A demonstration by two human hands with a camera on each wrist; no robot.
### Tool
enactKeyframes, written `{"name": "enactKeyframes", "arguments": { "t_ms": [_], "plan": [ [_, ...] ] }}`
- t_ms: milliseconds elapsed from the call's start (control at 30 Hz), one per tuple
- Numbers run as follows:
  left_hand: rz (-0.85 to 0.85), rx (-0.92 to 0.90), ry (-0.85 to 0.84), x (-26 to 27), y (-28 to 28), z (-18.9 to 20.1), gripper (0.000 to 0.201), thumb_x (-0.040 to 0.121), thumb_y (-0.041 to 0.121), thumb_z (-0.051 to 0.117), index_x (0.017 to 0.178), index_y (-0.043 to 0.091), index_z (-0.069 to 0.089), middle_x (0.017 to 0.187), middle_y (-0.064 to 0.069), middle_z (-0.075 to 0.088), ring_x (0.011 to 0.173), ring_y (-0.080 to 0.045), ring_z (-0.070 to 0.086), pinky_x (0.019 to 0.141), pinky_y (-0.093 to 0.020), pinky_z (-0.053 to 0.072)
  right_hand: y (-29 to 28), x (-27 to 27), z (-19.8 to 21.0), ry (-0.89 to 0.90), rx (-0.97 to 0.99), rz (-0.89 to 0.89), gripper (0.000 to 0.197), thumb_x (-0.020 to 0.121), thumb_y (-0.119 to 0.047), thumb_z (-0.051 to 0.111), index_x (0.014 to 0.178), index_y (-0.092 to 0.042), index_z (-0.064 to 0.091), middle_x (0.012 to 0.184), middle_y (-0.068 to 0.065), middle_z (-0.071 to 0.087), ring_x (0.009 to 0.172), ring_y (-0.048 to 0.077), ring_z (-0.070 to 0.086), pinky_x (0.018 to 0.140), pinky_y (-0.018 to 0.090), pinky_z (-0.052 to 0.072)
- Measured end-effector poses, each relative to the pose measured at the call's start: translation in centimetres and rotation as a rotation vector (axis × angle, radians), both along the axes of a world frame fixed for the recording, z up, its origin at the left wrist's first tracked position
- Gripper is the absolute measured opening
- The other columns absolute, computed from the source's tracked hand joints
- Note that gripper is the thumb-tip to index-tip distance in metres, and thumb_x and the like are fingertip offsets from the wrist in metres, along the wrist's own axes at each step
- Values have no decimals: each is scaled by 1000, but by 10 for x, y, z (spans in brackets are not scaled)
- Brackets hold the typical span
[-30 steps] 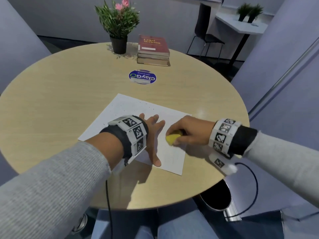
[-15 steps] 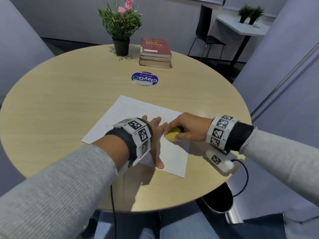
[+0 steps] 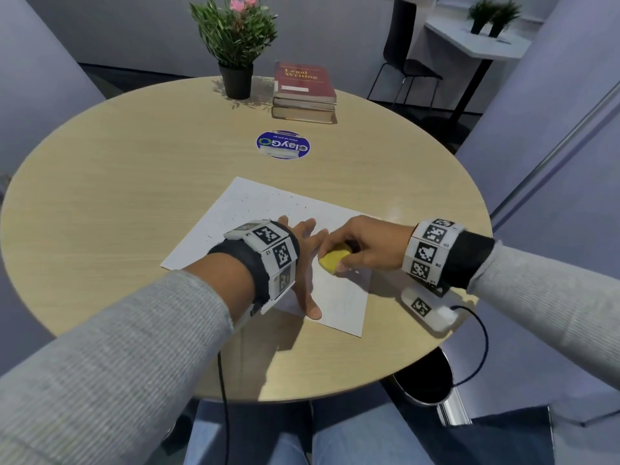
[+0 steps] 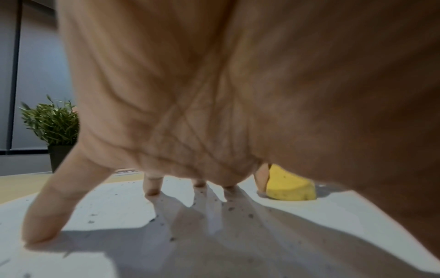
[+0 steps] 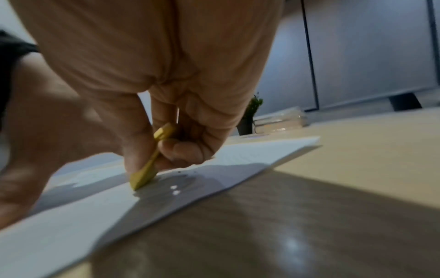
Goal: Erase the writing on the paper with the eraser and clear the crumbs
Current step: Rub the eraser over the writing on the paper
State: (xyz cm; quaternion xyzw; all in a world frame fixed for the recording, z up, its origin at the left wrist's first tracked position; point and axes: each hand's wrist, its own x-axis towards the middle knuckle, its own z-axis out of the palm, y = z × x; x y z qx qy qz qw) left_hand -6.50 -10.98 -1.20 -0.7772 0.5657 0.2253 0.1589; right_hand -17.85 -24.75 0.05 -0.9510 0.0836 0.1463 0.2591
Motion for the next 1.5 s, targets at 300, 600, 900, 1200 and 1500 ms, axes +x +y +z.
{"name": "enactKeyframes", "arguments": {
  "t_ms": [300,600,900,1200,1500],
  "plan": [
    [-44,-34,-46,-5,2,3,139,61,77,73,157,26,-13,165,-4,-13,151,-35,-9,119,-56,2,8,-5,-2,-3,-22,60,26,83,-20,68,108,-24,68,88,-12,66,82,4,59,81,25,49],
    [-40,55,-91,-9,-3,8,145,58,79,75,157,25,-17,165,-4,-18,151,-36,-9,119,-55,7,38,-30,-4,-12,5,189,27,84,-20,63,111,-17,66,96,-1,70,86,15,62,80,29,50],
    [0,106,-74,-15,-3,16,136,68,72,73,156,26,-19,164,-3,-21,151,-33,-16,120,-53,1,34,-44,-8,-20,8,146,30,85,-20,65,115,-19,65,99,-5,69,88,7,61,83,20,49],
    [24,96,-63,-13,-4,13,138,64,73,75,156,30,-19,164,1,-21,150,-37,-14,120,-59,6,35,-42,-12,-65,29,153,30,86,-18,64,116,-17,64,96,-9,67,79,-4,57,74,10,41],
    [27,99,-70,-11,-3,11,138,63,76,73,155,31,-20,164,1,-22,150,-37,-15,119,-58,4,37,-49,-10,-53,33,143,31,85,-18,64,116,-17,65,101,-4,70,86,5,60,79,14,45]
  ]
}}
